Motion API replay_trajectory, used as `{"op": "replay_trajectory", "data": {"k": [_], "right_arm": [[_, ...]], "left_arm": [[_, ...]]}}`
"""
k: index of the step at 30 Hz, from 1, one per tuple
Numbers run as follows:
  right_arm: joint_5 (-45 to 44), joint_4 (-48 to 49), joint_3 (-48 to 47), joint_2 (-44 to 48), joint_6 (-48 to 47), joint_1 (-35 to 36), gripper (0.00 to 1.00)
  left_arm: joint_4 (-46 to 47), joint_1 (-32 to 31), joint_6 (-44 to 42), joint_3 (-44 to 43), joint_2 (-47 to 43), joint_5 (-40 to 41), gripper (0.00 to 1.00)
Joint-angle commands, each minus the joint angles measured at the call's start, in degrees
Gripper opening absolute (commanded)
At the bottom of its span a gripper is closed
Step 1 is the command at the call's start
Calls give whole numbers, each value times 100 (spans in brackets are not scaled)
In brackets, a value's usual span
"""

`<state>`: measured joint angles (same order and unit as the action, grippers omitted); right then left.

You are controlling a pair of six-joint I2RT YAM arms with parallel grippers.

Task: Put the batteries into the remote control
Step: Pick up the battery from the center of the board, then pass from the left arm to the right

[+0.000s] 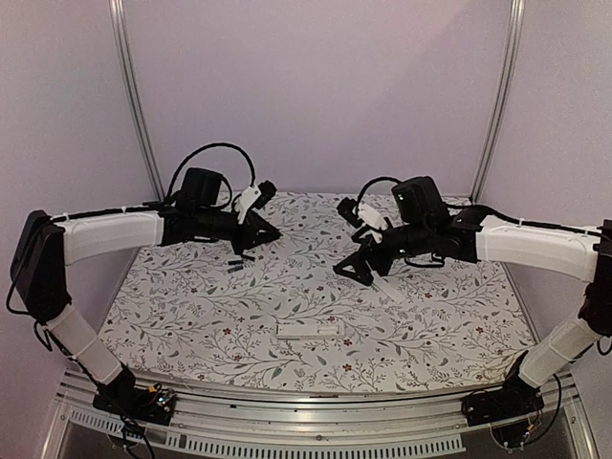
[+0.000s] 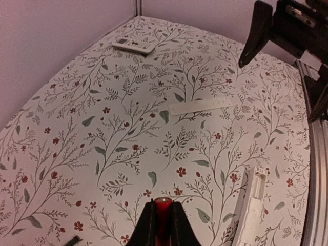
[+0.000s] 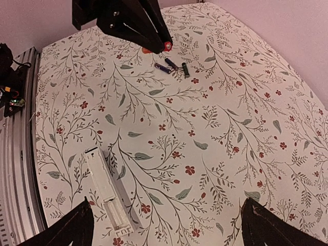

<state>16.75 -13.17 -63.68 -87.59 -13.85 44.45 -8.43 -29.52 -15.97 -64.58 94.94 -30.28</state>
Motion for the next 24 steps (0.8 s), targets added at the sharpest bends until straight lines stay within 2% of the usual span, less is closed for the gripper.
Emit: {"op": "replay_trajectory", "data": {"k": [1, 6, 10, 12, 15, 24], "right_arm": [[254, 288, -89, 424, 252, -80, 99], [507, 1127, -81, 653, 778, -77, 95], [1056, 2345, 113, 757, 1203, 13, 88], [1248, 2607, 168, 774, 1181, 117, 84], [1522, 2703, 168, 786, 1035, 209, 80], [2055, 2803, 361, 930, 747, 340, 64]], "left_arm": [[1824, -447, 1067, 683, -834, -466, 0], [4077, -1228, 2382, 1307, -1440, -140, 0], [5223, -1710, 3073, 1475, -1389, 127, 0], [5661, -1831, 3376, 1487, -1289, 115, 0], [6103, -1927, 3658, 1488, -1169, 89, 0], [6274, -2047, 3622, 1310, -944, 13, 0]]}}
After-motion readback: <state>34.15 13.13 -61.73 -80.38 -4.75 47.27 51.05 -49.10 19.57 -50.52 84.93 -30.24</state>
